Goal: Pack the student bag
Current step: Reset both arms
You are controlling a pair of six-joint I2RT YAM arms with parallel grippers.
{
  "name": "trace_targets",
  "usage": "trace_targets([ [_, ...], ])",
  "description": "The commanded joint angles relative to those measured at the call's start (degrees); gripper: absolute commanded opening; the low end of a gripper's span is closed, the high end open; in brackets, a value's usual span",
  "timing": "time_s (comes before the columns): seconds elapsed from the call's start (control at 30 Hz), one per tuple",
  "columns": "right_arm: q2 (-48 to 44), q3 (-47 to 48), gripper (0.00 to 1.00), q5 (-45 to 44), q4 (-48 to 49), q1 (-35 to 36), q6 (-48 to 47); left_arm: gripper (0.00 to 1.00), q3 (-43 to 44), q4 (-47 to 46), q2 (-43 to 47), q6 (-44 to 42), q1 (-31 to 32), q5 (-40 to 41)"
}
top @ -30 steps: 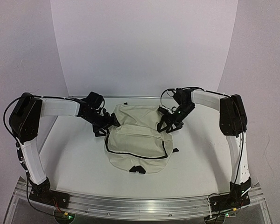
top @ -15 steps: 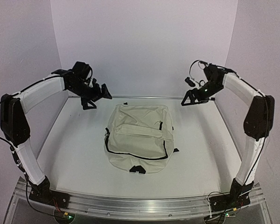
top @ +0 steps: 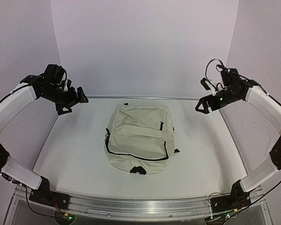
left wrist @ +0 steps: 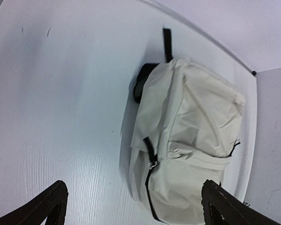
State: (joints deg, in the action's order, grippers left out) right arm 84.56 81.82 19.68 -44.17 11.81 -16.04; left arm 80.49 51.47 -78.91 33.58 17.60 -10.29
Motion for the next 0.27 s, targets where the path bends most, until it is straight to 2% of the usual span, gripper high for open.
trace_targets([
  [0.0,-3.17,-7.99,0.98,1.46,0.79,-0.03,-1.45,1.00,-8.13,-1.39,2.57,4.50,0.07,0.33],
  [0.23,-2.28,-7.33,0.98,3.42,0.84,-0.06,-1.36,1.00,-9.66,-3.01,3.16,6.51,0.07,0.42],
])
